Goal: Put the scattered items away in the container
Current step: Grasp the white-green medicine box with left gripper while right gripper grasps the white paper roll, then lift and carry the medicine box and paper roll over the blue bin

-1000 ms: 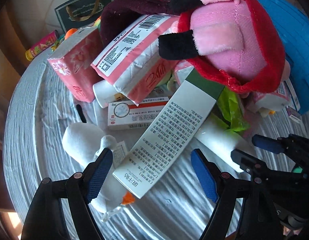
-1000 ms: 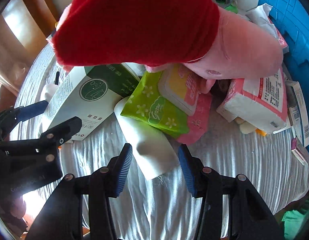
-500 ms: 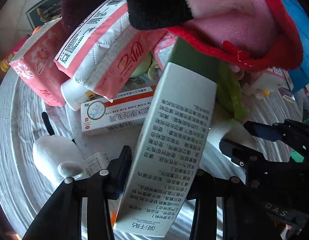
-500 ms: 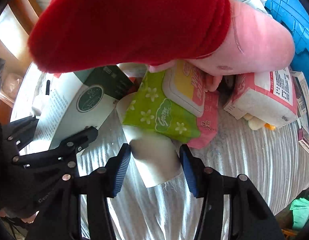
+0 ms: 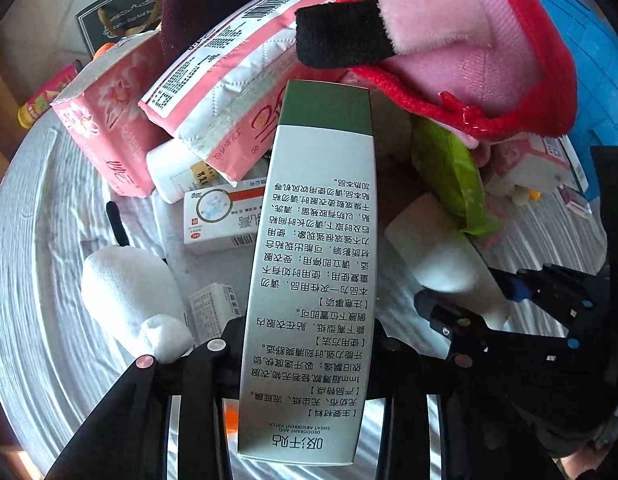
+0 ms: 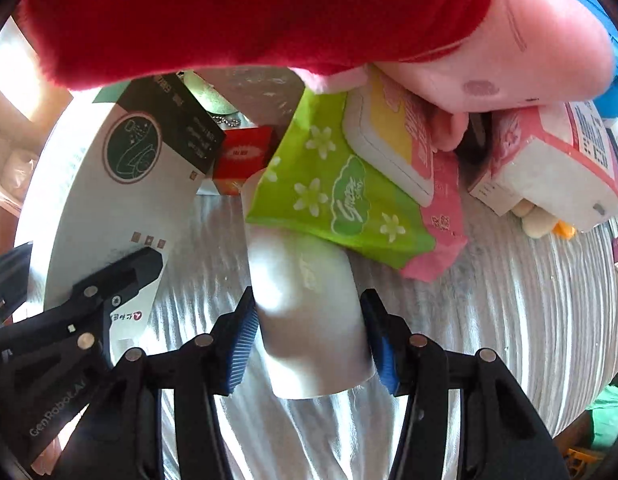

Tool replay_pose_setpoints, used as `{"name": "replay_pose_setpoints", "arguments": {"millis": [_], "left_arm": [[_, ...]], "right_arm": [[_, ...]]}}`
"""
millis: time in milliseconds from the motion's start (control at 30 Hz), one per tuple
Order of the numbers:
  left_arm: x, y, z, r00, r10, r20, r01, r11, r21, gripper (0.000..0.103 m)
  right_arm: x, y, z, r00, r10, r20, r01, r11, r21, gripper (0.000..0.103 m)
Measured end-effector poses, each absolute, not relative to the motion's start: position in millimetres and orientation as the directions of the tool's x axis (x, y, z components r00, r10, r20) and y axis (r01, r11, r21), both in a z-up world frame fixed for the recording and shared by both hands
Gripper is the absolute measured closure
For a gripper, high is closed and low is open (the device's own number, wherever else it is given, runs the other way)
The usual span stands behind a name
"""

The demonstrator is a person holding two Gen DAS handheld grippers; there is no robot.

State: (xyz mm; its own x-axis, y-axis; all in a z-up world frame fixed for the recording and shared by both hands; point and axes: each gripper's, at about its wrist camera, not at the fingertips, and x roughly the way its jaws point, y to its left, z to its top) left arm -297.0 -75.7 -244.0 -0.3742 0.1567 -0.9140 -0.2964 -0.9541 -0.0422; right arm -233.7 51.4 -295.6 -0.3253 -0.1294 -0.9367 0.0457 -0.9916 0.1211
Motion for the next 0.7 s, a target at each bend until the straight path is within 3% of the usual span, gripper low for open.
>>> {"name": "replay_pose_setpoints", "arguments": {"millis": [700], "left_arm": [[-246.9, -66.5, -197.3, -0.497, 0.11, -0.861, -0.18, -0.983, -0.022, 0.068]], "right_arm": [[-166.1, 74.1, -258.3, -0.36, -0.162, -0.919, 0.139, -0.983, 0.119, 0.058]]}}
